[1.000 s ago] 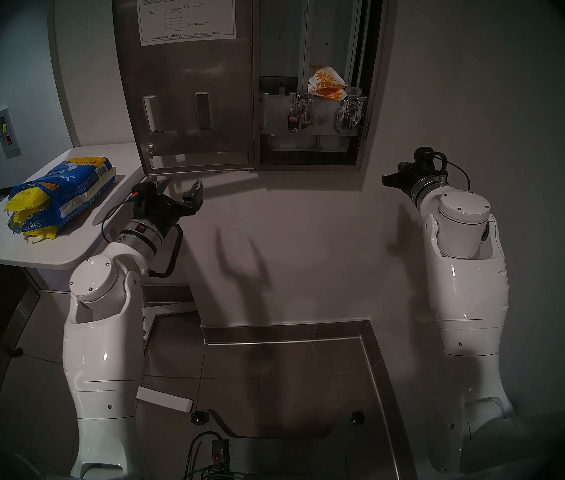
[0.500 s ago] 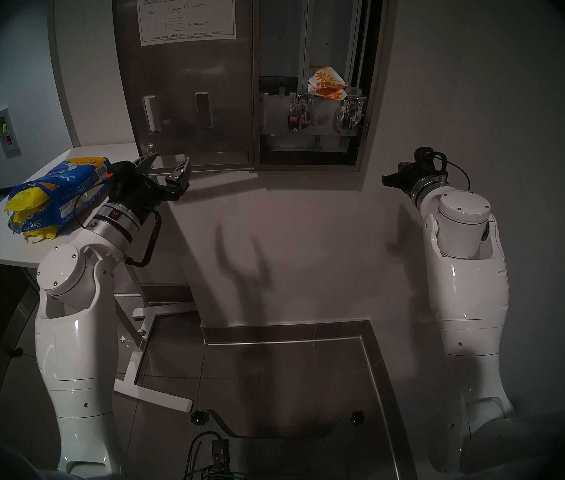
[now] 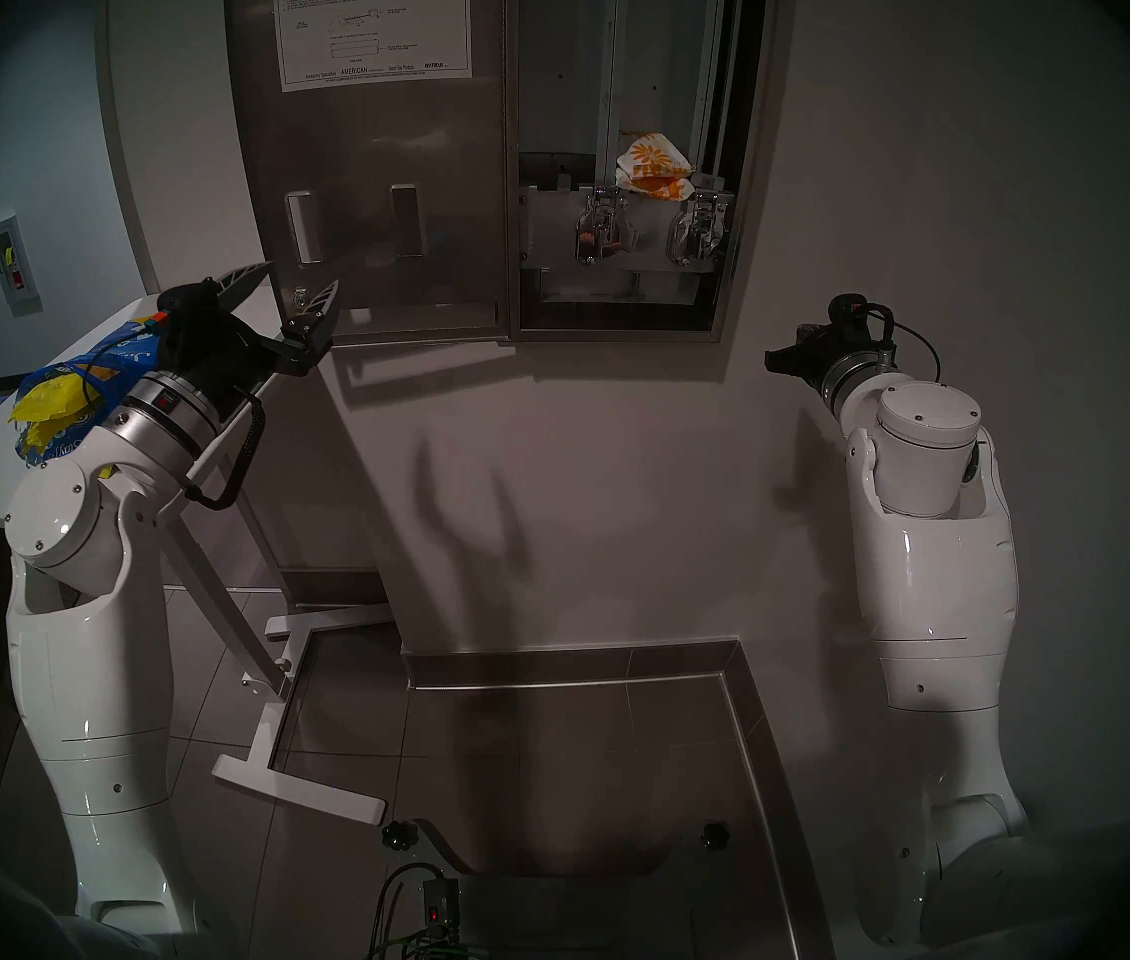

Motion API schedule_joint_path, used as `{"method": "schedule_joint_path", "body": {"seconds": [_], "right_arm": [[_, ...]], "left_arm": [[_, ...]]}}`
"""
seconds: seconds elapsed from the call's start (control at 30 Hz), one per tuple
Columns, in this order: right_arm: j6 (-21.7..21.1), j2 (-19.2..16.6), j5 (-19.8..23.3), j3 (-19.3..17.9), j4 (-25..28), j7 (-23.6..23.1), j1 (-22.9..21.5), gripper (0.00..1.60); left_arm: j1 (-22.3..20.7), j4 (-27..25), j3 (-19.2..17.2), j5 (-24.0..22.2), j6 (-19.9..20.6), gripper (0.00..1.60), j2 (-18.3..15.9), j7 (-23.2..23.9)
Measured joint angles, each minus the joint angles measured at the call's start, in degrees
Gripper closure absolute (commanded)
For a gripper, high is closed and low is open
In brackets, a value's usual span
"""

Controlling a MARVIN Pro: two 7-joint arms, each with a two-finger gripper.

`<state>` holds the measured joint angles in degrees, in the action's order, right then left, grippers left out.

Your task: Open the dispenser door, put the pads inside, close the door

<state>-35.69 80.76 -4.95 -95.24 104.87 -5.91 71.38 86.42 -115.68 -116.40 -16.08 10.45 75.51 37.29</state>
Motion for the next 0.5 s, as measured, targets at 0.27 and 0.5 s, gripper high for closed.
{"method": "schedule_joint_path", "body": {"seconds": [0.27, 0.5], "right_arm": [[0.0, 0.0, 0.0, 0.0, 0.0, 0.0, 0.0, 1.09], [0.0, 0.0, 0.0, 0.0, 0.0, 0.0, 0.0, 1.09]], "left_arm": [[-0.5, -2.8, -0.9, -0.4, 2.9, 0.00, 0.6, -1.6], [-0.7, -3.4, -0.9, -0.4, 4.3, 0.00, 1.2, -3.1]]}}
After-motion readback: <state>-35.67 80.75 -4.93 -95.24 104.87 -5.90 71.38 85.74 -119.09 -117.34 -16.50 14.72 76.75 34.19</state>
